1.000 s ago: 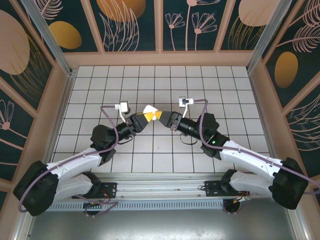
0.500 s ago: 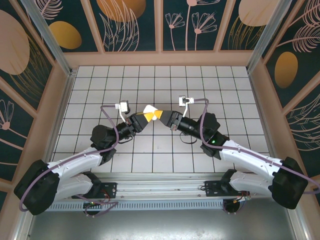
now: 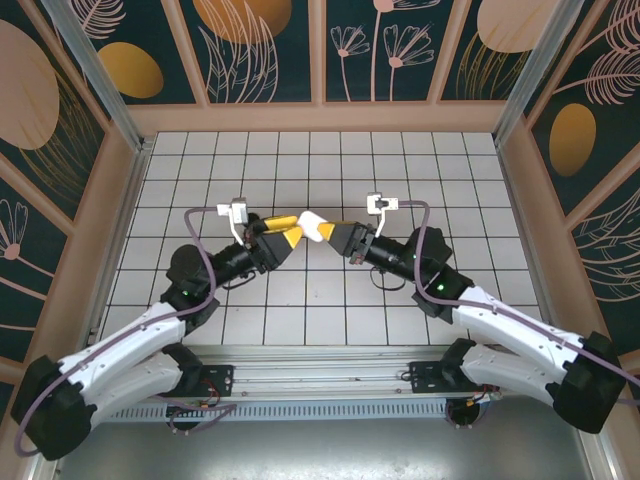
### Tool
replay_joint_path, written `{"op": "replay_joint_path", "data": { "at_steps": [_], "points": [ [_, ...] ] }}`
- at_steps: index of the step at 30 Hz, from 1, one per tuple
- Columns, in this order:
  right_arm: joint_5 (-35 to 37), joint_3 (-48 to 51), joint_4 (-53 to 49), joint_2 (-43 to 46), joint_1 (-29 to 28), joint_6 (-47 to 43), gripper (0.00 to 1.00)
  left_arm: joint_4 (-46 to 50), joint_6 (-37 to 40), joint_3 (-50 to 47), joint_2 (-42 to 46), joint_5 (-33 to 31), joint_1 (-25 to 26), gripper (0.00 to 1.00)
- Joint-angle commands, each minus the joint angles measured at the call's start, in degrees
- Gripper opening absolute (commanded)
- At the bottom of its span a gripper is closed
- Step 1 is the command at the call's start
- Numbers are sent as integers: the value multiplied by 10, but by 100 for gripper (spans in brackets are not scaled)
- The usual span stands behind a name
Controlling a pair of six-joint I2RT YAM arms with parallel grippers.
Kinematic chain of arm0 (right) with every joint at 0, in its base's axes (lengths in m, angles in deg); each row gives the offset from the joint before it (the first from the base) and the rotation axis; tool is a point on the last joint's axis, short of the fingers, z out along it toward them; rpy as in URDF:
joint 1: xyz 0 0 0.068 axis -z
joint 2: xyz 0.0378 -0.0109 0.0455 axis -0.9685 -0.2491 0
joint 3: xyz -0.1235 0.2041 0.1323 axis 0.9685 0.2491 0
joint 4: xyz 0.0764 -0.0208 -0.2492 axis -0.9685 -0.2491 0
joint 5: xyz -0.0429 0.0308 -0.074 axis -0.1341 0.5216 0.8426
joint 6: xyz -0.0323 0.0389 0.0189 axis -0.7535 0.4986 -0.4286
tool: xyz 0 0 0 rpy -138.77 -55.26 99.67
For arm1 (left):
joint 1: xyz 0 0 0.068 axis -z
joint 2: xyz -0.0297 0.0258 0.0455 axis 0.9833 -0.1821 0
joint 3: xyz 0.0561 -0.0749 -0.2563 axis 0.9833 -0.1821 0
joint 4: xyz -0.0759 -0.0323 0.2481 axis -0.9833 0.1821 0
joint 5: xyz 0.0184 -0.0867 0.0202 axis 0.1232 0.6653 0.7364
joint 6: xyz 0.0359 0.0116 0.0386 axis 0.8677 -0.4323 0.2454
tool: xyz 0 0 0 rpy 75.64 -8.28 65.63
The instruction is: Insert wireless bluetooth earbuds into charging case
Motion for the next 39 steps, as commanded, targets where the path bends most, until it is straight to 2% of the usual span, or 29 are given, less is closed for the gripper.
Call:
{"op": "replay_joint_path", "data": {
  "at_steps": [1,5,10,14,20,27,33,39],
  "points": [
    [4,-47,-87,33,14,-80,3,156,91,50,30,-9,-15,79],
    [-14,-102,-189,40,26,-162,2,247,142,103,36,13,-27,82],
    [-77,-176,-290,16,29,-251,2,342,215,174,12,83,-30,83],
    [-146,-197,-304,4,33,-269,2,372,250,185,14,114,-29,83],
    [-191,-192,-289,3,33,-276,2,362,258,172,5,158,-30,82],
    [-219,-189,-289,-3,33,-287,2,276,227,136,-25,236,-30,70],
    [-232,-196,-302,-16,33,-300,2,255,219,139,-56,261,-30,62],
    [-220,-194,-313,-16,34,-312,2,262,224,143,-55,255,-30,58]
  ]
}}
